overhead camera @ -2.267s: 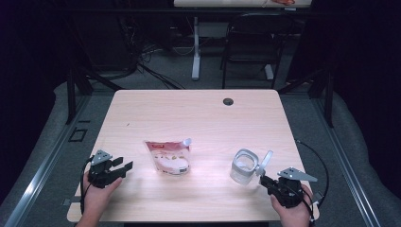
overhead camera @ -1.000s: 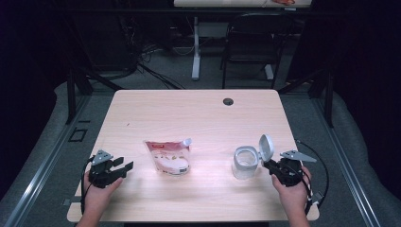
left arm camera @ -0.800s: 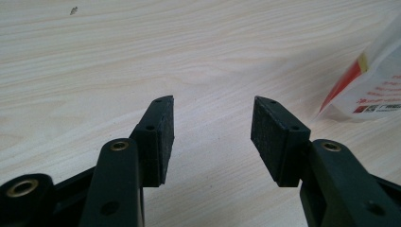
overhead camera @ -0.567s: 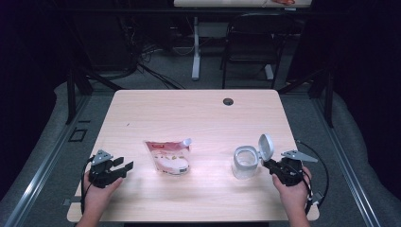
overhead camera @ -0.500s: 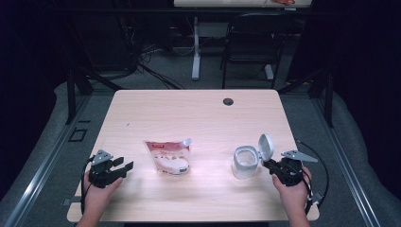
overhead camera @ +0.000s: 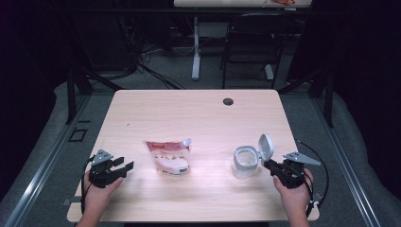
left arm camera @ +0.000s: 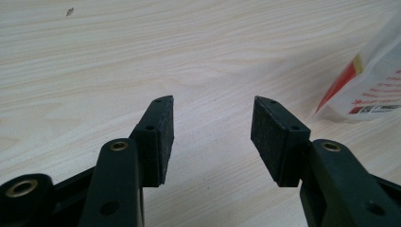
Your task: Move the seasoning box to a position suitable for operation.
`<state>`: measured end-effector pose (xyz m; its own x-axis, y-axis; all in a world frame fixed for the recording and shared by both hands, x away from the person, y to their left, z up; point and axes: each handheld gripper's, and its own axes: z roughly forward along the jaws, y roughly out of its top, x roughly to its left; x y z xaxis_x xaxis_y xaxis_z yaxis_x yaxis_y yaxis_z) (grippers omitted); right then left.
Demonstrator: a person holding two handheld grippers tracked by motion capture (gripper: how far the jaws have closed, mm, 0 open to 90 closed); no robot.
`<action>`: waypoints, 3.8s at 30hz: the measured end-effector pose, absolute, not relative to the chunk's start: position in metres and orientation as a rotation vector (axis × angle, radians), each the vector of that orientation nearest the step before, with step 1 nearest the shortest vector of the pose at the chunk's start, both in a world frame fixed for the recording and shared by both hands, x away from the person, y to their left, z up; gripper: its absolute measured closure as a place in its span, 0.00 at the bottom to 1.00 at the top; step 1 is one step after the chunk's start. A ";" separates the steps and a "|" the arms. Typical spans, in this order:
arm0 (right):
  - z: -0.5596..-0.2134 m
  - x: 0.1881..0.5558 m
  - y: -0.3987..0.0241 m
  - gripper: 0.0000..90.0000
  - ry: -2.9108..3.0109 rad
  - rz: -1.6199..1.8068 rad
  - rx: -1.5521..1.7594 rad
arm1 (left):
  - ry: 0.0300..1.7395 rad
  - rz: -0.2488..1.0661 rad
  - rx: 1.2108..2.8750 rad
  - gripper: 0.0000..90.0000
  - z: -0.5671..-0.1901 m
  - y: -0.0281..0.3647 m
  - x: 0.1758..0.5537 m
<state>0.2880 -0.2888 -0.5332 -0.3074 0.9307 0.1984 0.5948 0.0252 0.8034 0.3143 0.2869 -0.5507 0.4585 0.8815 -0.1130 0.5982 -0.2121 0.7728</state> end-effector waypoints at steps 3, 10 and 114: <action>-0.533 0.285 -0.289 0.89 1.932 1.181 1.546 | 1.234 0.456 1.921 0.55 -0.550 0.286 0.314; -0.531 0.276 -0.288 0.88 1.940 1.192 1.537 | 1.226 0.456 1.908 0.55 -0.547 0.286 0.312; -0.484 0.268 -0.213 0.60 1.984 1.270 1.334 | 0.833 0.322 2.023 0.82 -0.442 0.224 0.325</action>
